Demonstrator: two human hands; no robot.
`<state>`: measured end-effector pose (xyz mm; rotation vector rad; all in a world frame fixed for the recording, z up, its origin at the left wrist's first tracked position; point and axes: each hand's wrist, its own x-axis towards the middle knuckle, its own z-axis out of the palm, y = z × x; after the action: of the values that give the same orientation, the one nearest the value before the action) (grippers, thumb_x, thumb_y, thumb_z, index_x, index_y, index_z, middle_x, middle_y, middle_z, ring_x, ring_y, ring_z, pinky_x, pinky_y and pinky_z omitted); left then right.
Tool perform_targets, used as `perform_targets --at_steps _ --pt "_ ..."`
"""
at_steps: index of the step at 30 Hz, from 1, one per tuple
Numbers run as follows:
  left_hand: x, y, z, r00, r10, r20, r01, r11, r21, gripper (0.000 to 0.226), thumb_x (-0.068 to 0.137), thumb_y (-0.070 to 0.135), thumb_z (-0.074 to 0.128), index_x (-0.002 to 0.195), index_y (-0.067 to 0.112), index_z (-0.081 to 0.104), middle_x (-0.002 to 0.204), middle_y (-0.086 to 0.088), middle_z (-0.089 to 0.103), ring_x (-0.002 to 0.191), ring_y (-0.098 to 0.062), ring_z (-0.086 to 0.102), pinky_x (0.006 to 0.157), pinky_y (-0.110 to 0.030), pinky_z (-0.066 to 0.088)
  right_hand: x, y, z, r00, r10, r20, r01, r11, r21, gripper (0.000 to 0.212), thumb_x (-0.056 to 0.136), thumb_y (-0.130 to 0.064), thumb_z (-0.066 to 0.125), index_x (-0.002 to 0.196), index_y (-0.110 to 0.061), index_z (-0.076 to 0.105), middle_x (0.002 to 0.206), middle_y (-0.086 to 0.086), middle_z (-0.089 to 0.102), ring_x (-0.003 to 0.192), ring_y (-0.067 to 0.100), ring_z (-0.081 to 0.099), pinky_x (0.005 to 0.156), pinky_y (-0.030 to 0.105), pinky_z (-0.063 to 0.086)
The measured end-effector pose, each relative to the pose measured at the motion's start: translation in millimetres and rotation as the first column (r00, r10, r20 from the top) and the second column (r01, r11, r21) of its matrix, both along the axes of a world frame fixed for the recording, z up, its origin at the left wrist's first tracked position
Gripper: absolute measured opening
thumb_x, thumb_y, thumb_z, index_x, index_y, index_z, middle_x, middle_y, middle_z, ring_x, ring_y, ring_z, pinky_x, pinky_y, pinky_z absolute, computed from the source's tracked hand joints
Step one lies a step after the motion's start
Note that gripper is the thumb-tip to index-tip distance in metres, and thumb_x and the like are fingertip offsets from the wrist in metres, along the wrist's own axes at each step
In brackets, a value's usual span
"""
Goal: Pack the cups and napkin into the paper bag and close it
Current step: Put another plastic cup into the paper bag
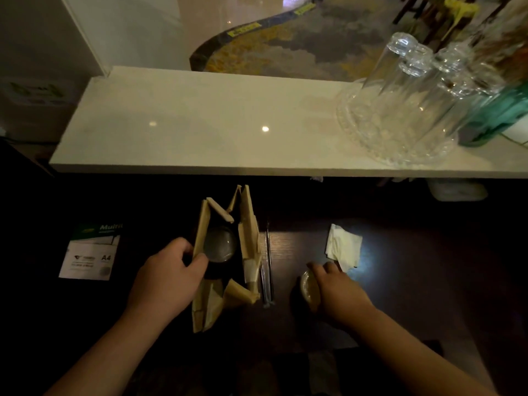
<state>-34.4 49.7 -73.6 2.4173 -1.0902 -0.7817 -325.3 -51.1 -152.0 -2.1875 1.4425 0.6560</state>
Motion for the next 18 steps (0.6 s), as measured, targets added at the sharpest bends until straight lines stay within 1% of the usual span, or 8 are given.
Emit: perform_targets --at_steps 3,5,7,10,12,15,18 --pt "1.3 0.6 2.2 1.0 0.007 -0.011 -0.007 1.0 -0.005 0.024 0.097 0.039 0.067 0.078 0.026 0.06 0.064 -0.002 0.065 0.055 -0.018 0.062 0.047 -0.029 0.038 11.5 -2.3 24.9 1.0 0.011 0.001 -0.011 1.0 -0.018 0.1 0.072 -0.05 0.08 0.152 -0.032 0.022 0.143 0.007 0.043 0.118 0.029 0.058 0.085 0.041 0.054" --pt "4.2 3.0 2.8 1.0 0.013 -0.011 -0.012 1.0 0.004 0.025 0.096 0.042 0.068 0.077 0.029 0.058 0.067 0.0 0.066 0.058 -0.014 0.062 0.048 -0.029 0.04 25.3 -7.7 59.9 0.997 0.076 -0.01 -0.077 0.997 -0.03 0.101 0.069 -0.054 0.08 0.15 -0.034 0.023 0.14 0.004 0.047 0.113 0.028 0.061 0.083 0.041 0.056" --pt "8.8 6.5 1.4 1.0 0.024 -0.013 -0.023 1.0 0.011 0.026 0.095 0.044 0.068 0.075 0.032 0.057 0.07 0.002 0.066 0.059 -0.011 0.062 0.05 -0.03 0.043 43.8 -13.2 106.1 0.987 0.163 -0.014 -0.164 0.983 -0.078 0.101 0.066 -0.059 0.079 0.149 -0.037 0.024 0.136 0.001 0.049 0.111 0.025 0.063 0.082 0.038 0.055" --pt "15.1 11.8 -0.7 0.999 0.033 -0.032 -0.033 0.999 0.014 0.02 0.095 0.045 0.068 0.08 0.031 0.064 0.071 0.003 0.068 0.061 -0.01 0.064 0.051 -0.03 0.045 77.2 -13.3 174.4 0.958 0.282 0.045 -0.271 0.948 -0.166 0.106 0.06 -0.071 0.075 0.147 -0.043 0.021 0.129 -0.006 0.052 0.112 0.021 0.06 0.084 0.037 0.056" --pt "17.1 12.8 -0.6 0.998 0.03 -0.047 -0.029 0.999 0.02 0.019 0.096 0.044 0.067 0.082 0.03 0.066 0.072 0.003 0.069 0.062 -0.012 0.065 0.051 -0.031 0.046 101.1 -11.0 199.6 0.928 0.352 0.118 -0.323 0.922 -0.211 0.106 0.061 -0.072 0.075 0.145 -0.044 0.019 0.128 -0.008 0.052 0.113 0.018 0.056 0.085 0.038 0.055" --pt "16.5 10.3 1.5 0.997 0.036 -0.075 -0.034 0.999 0.03 0.021 0.097 0.041 0.065 0.08 0.029 0.064 0.075 0.002 0.069 0.066 -0.015 0.066 0.054 -0.032 0.047 140.5 -7.1 197.0 0.875 0.442 0.198 -0.391 0.885 -0.251 0.106 0.064 -0.061 0.083 0.146 -0.039 0.02 0.13 -0.003 0.053 0.118 0.021 0.054 0.09 0.04 0.054" --pt "14.3 7.4 2.1 0.996 0.045 -0.071 -0.043 0.999 0.032 0.024 0.098 0.042 0.064 0.08 0.025 0.064 0.075 0.001 0.069 0.066 -0.018 0.065 0.054 -0.032 0.045 172.5 -1.3 157.6 0.862 0.475 0.177 -0.436 0.873 -0.218 0.104 0.065 -0.049 0.087 0.147 -0.032 0.025 0.133 0.004 0.053 0.121 0.027 0.052 0.093 0.043 0.053"
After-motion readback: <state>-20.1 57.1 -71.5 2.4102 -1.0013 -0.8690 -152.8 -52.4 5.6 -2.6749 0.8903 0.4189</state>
